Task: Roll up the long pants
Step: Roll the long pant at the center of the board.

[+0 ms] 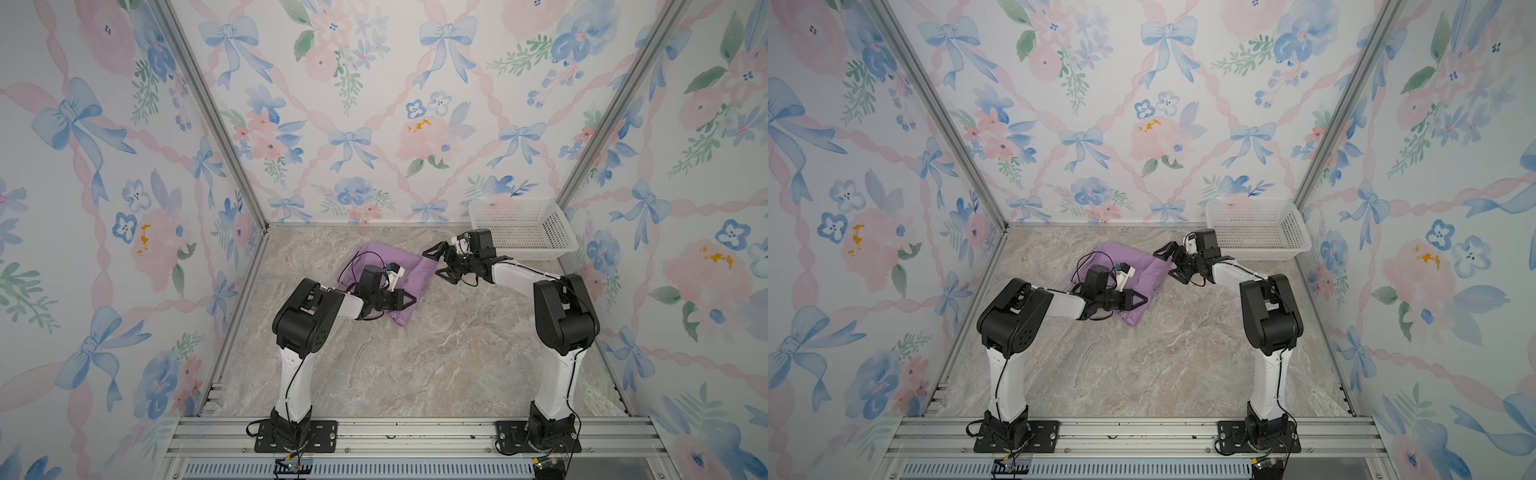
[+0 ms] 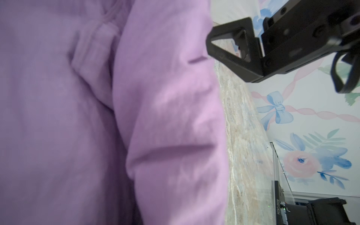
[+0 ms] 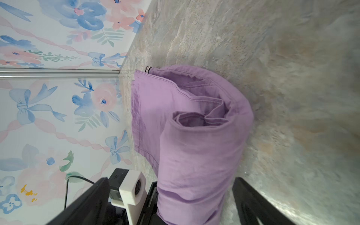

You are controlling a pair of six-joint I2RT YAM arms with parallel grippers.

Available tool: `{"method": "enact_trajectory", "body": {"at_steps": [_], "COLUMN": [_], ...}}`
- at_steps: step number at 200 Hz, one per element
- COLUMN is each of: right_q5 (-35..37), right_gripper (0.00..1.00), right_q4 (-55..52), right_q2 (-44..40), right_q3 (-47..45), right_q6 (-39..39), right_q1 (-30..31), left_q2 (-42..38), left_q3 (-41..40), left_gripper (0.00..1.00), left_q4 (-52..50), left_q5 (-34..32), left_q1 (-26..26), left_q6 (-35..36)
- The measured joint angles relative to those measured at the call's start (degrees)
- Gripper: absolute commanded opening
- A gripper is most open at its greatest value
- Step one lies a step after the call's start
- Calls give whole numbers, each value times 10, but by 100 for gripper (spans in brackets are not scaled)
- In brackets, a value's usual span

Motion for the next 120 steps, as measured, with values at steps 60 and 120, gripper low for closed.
{"method": "enact_trajectory", "body": {"at_steps": [60,120], "right_q5": [1,-2], "right_gripper": [98,98], "right_q4": [-15,-12], "right_q2": [8,63], "right_q3": [0,11], "right_q6": [-19,-17], "right_q1": [13,38], "left_q2": [14,29], "left_q3": [-32,-67], "left_gripper": [0,0], "left_q4": [94,215], "left_q5": [41,79], "left_q1": [18,36], "left_q6": [-79,-183]}}
